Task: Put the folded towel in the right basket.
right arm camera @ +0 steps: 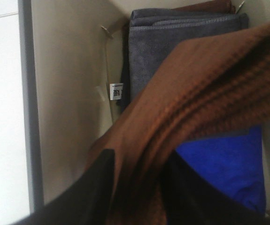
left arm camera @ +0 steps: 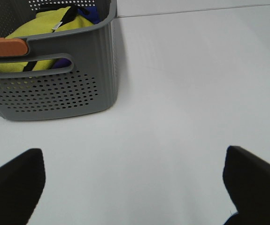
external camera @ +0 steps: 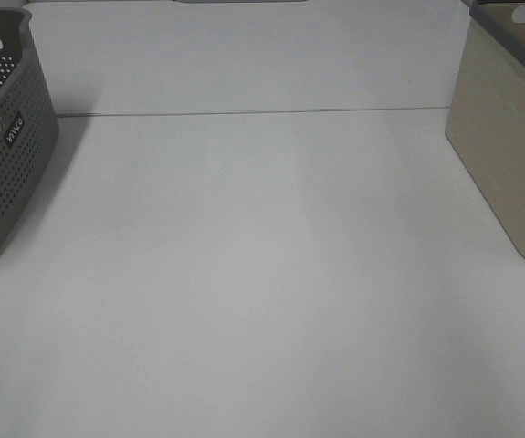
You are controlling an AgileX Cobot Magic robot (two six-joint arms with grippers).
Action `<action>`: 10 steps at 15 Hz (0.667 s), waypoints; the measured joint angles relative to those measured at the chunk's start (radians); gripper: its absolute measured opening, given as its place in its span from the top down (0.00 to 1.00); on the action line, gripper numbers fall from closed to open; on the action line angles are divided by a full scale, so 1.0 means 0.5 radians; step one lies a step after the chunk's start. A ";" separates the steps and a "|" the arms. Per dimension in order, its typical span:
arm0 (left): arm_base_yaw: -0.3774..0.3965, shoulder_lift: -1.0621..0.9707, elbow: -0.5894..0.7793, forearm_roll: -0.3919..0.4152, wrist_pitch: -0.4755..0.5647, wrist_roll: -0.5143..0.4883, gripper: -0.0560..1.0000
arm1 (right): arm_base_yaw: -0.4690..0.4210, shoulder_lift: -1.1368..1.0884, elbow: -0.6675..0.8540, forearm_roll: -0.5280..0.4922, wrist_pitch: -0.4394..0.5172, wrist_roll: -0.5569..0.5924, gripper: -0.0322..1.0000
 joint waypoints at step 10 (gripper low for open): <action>0.000 0.000 0.000 0.000 0.000 0.000 0.02 | 0.200 -0.254 0.000 0.200 0.000 0.048 0.34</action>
